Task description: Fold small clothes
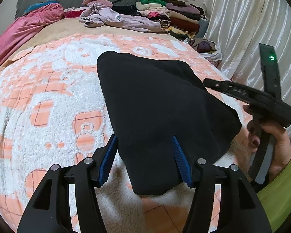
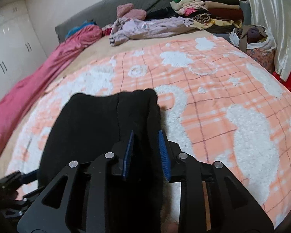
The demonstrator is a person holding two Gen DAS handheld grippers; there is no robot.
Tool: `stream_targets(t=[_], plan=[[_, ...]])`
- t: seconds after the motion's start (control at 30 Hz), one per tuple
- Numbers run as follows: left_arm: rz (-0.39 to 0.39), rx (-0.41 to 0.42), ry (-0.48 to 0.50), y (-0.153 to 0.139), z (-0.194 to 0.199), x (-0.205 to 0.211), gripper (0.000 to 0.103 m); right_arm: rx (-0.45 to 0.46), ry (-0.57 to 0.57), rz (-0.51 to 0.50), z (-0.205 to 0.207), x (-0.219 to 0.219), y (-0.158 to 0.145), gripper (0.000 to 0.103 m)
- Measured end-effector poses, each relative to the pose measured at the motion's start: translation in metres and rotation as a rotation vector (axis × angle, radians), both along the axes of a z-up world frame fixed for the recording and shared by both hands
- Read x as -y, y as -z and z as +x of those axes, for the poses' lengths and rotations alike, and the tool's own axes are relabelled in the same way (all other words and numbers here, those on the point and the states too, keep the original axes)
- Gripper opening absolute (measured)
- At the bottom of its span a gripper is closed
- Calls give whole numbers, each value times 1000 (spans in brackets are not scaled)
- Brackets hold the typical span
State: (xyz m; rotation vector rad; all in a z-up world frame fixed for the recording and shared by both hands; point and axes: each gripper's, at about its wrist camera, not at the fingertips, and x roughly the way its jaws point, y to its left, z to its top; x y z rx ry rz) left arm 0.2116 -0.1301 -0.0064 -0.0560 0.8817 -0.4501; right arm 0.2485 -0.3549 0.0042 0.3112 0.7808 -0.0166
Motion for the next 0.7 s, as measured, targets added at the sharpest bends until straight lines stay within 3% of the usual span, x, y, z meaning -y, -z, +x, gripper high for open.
stream_targets(t=[0.33,0.53,0.7], plan=[[-16,3,1,-6,-13,-6,56,68,-63,73,-36,10,-26,29],[-21,-14,2,-7,-18,-13,56,55,-217,54,-53,-12,-30,32],[-35,-29,8,-10,-20,-17,56,18,-260,37,-58,-25,-19,34]])
